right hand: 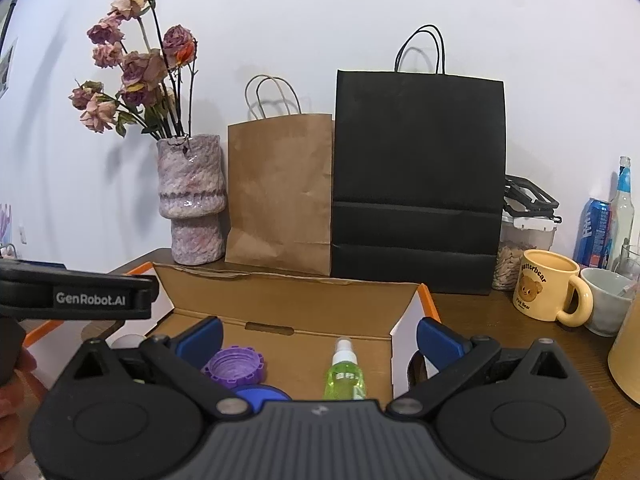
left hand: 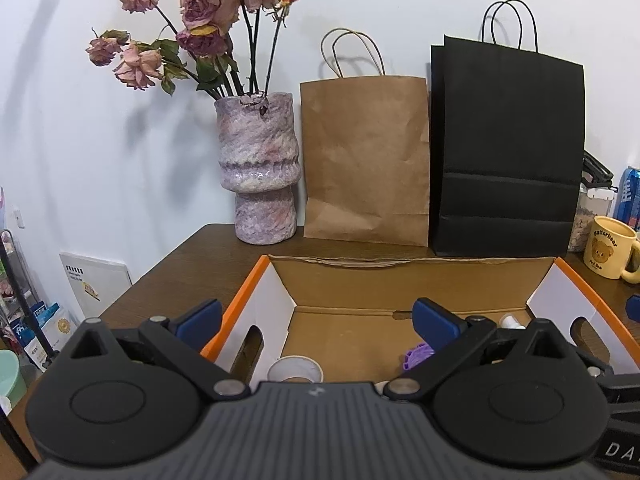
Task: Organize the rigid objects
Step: 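Lift both open grippers up out of the red box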
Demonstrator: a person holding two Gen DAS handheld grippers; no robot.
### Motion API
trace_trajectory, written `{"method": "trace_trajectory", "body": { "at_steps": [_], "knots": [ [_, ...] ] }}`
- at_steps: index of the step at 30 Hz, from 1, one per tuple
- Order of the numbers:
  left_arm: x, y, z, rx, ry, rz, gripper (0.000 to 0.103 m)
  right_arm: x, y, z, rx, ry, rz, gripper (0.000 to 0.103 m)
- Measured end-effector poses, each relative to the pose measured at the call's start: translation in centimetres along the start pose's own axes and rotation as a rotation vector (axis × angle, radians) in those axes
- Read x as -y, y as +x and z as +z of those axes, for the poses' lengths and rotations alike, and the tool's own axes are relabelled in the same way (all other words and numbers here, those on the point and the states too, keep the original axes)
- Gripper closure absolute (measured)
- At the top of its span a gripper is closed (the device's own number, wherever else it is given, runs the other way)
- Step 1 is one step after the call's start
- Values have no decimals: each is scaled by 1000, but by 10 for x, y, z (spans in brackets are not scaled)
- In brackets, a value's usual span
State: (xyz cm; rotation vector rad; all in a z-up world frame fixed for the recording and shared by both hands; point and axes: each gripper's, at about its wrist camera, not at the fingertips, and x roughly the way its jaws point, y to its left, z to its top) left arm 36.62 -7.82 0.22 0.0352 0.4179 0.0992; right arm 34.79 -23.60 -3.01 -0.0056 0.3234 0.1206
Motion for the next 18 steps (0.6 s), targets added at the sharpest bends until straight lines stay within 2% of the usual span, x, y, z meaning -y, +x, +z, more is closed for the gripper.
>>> {"method": "trace_trajectory", "body": {
  "at_steps": [18],
  "knots": [
    [-4,-28,-12,5,-6,-3,0,-5,-40,-9,32,-37,-12,0]
  ]
}}
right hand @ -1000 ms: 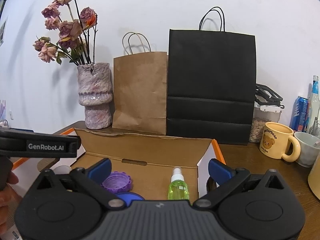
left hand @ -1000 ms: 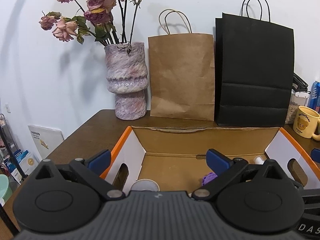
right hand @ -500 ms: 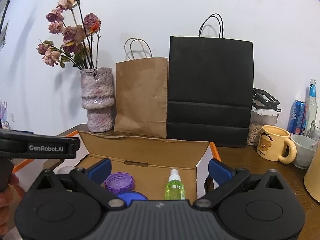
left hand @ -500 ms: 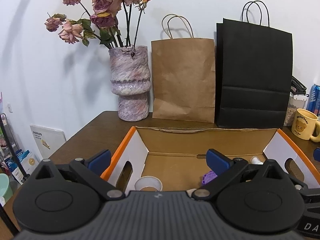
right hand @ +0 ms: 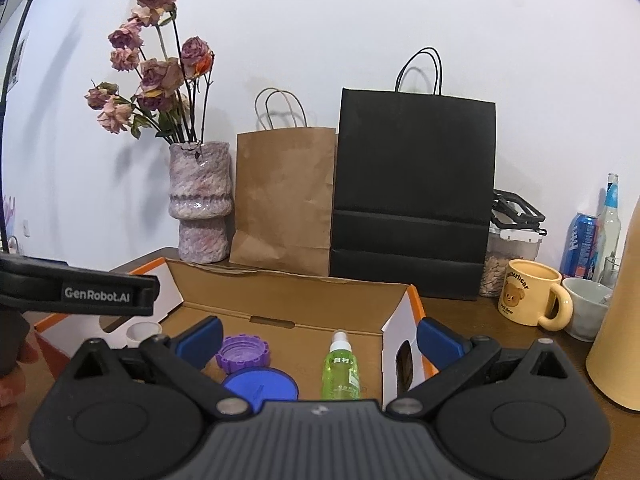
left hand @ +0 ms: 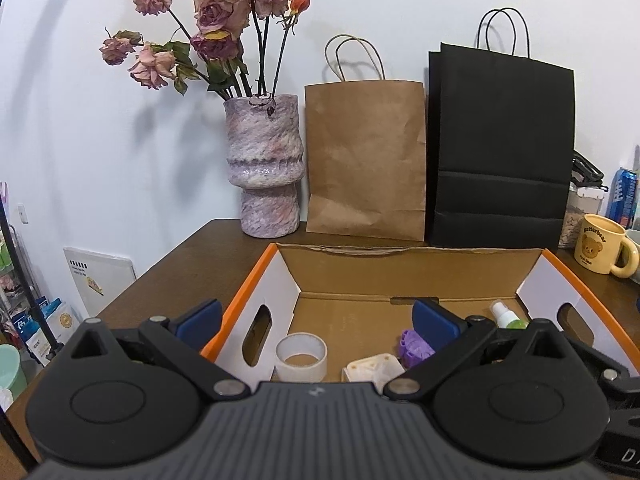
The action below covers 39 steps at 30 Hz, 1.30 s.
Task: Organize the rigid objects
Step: 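Lift both open grippers up out of the red box, then move both open grippers back toward the items on the table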
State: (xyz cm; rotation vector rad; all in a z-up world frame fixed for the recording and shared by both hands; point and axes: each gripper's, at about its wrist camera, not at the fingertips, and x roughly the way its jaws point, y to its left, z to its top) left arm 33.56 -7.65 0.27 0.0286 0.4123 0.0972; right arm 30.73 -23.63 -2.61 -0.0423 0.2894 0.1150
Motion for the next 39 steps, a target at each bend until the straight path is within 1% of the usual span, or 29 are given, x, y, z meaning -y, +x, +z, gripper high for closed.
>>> {"method": "trace_trajectory", "body": {
  "at_steps": [6,13,26,32,39],
  "knots": [
    [-3,-13,-6,1,-9,-9,0,-1,-14,-5,6,-1,-6,0],
    [-3,-27,-15,4,-2,-22,0,0,-30,-14,-10,3,-4,0],
    [-3,-56,-41,-8,9,-43,0,6,-58,-33,-27,19,-13,0],
    [-4,-68,-54,-23,17,-52,0,9,-70,-43,-49,19,-10,0],
    [-9,-78,-67,-42,14,-57,0,11,-80,-54,-97,0,-4,0]
  ]
}}
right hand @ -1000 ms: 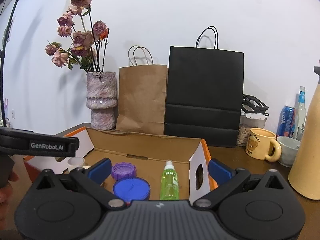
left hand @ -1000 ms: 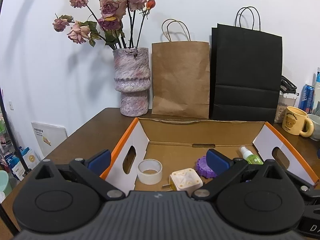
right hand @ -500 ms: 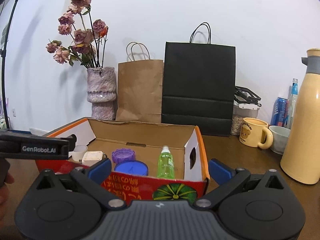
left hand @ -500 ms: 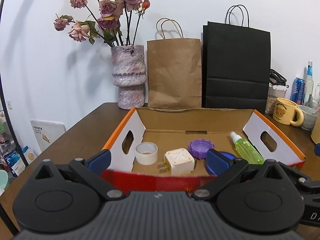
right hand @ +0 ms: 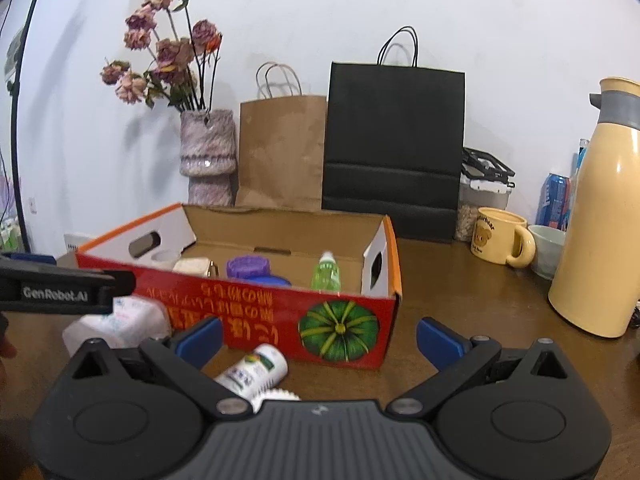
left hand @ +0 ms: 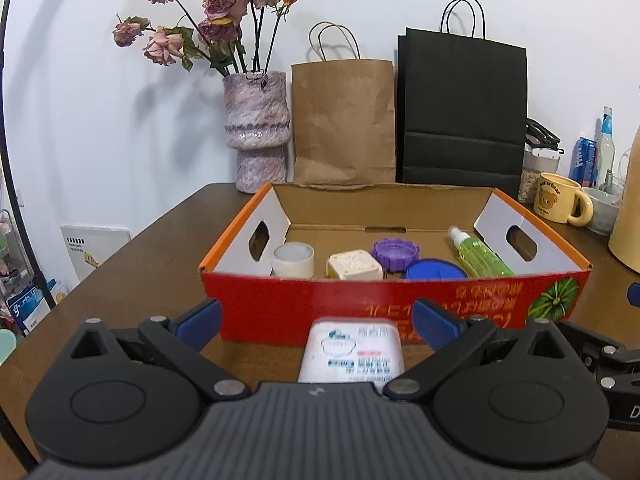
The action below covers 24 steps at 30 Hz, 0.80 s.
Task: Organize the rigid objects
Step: 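Move both open grippers back toward the items on the table, then close the right gripper on the white round cap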
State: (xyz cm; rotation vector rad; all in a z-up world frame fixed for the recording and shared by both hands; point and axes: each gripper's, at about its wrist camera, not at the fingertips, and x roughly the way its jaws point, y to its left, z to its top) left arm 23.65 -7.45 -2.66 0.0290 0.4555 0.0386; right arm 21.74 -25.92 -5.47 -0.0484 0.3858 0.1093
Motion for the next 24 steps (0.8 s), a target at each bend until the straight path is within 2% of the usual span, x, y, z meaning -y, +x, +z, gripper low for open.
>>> {"method": "trace_trajectory", "body": {
  "at_steps": [18,22,24],
  "knots": [
    [-10,-14,-24,-60,1,-30,0,0,-3,-22,-154,-99,49,0],
    [-12,-14,-26,-66,-10,-36,0,-1,3,-21,-172,-124,58,3],
    [-13,-13,-26,-70,-16,-34,0,-1,7,-20,-184,-126,73,9]
  ]
}}
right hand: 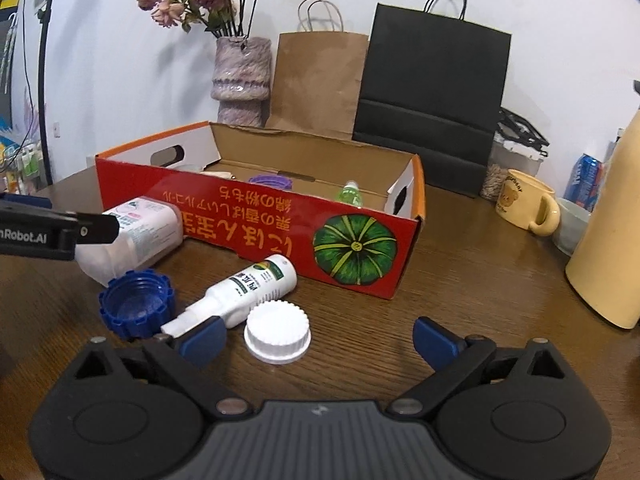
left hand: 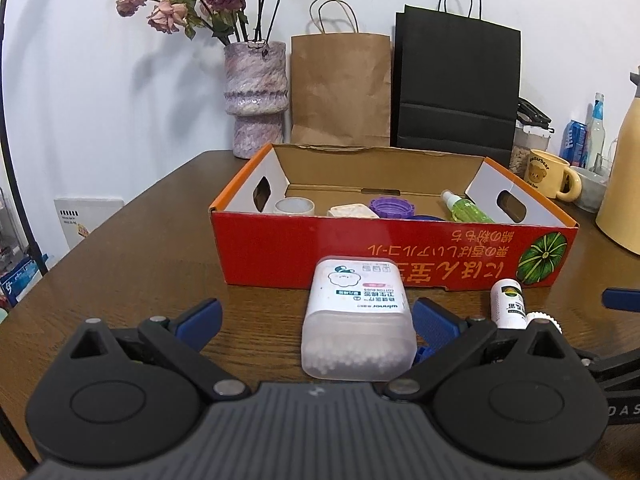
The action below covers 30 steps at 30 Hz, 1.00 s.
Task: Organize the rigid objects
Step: 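Close the right gripper on the white round cap, then close the left gripper on the white cotton-bud box while the right gripper holds the cap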
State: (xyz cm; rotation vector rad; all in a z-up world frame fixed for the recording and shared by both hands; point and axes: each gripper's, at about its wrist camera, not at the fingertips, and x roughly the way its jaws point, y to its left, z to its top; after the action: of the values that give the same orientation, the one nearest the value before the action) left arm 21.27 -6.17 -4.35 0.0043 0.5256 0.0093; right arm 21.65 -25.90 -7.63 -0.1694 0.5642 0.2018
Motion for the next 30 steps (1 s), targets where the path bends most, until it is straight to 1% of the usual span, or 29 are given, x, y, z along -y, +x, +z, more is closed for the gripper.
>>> {"method": "trace_trajectory", "body": {
  "at_steps": [4,5,6,7,8,9,11,17,24,30],
  "knots": [
    [0,2,0,-7,0,-1,0,-2,11,2,-32,-7,30,17],
    [0,2,0,-8,1,1,0,-3,14,2,-40,-8,41,24],
    [0,3,0,-9,0,1,0,-3,16,3,-49,-8,60,36],
    [0,3,0,-11,-1,-1,0,-3,16,3,-46,-3,79,44],
    [0,4,0,-13,-2,-2,0,-2,15,3,-43,2,98,65],
    [0,4,0,-15,-3,-3,0,-2,15,3,-41,9,114,64],
    [0,5,0,-17,-5,-8,0,-2,14,3,-37,11,115,64],
    [0,8,0,-25,-5,-11,0,3,6,2,16,38,82,65],
    [5,16,4,-40,-2,-8,0,8,-2,2,68,66,23,65],
    [11,28,8,-66,2,-3,0,10,-4,2,90,84,11,65]
  ]
}}
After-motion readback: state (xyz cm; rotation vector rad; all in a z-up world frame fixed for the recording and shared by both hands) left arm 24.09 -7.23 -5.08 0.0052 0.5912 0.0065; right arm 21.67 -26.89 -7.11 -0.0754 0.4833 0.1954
